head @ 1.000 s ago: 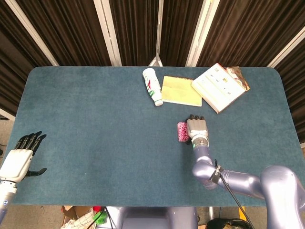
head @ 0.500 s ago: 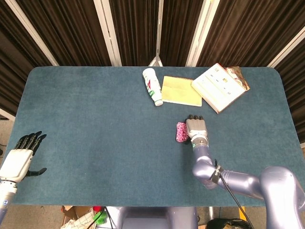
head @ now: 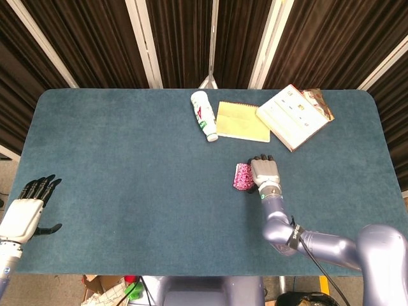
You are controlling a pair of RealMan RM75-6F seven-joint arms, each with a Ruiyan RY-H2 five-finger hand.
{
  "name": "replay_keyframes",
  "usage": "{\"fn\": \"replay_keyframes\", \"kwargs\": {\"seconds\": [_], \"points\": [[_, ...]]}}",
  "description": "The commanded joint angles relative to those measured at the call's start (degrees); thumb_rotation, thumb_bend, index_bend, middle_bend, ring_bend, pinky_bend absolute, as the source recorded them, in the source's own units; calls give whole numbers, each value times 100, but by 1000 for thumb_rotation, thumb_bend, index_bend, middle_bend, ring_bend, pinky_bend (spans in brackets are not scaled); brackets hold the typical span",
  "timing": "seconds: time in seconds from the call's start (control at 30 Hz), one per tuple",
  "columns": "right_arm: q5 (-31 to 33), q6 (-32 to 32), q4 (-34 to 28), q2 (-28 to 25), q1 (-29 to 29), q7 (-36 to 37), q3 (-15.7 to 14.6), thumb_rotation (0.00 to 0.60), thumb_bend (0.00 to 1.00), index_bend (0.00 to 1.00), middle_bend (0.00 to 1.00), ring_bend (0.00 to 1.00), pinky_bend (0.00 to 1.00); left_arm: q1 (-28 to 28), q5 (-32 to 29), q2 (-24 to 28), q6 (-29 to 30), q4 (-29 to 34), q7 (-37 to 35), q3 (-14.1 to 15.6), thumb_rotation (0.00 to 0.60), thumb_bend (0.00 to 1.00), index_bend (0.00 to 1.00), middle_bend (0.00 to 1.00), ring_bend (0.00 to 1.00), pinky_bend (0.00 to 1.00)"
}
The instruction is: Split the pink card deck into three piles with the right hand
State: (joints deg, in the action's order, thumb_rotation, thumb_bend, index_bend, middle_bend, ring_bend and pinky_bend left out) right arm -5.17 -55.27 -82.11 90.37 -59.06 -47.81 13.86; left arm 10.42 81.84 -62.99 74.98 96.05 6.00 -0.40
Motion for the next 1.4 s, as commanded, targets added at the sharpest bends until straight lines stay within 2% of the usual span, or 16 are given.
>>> {"fn": "replay_keyframes", "kwargs": {"seconds": [0.03,0.37,0.7,0.8,0.87,0.97,1.13,1.33,1.4], "points": [[-89,-74,-152,-154,52,60,1,600,343,680,182,0,0,-2,3,-4,6,-5,2,0,600,63,0,0,0,0],[-135,-122,-448,-787,328,274,-58,600,344,680,182,0,0,-16,-1,-16,36,6,15,-4,600,63,0,0,0,0],[-240,154,-277,-844,581,470,-352,600,344,674,182,0,0,-24,21,-56,85,27,104,-9,600,64,0,0,0,0],[-321,164,-278,-812,613,532,-386,600,344,581,153,0,0,-24,22,-63,90,26,114,-11,600,63,0,0,0,0],[-383,147,-286,-792,622,556,-407,600,343,447,84,0,0,-26,21,-62,92,27,118,-10,600,63,0,0,0,0],[-411,144,-328,-787,615,542,-441,600,344,322,23,0,0,-27,1,-55,77,24,116,-9,600,64,0,0,0,0],[-276,120,-388,-773,571,433,-515,600,344,244,1,0,0,-16,-44,-27,36,35,131,-15,600,63,0,0,0,0],[-213,67,-366,-721,570,390,-585,600,343,39,0,0,0,-16,-22,-8,30,48,126,1,600,63,0,0,0,0],[-226,33,-377,-720,573,389,-593,600,343,5,0,0,0,-18,-13,-5,35,51,121,3,600,64,0,0,0,0]]}}
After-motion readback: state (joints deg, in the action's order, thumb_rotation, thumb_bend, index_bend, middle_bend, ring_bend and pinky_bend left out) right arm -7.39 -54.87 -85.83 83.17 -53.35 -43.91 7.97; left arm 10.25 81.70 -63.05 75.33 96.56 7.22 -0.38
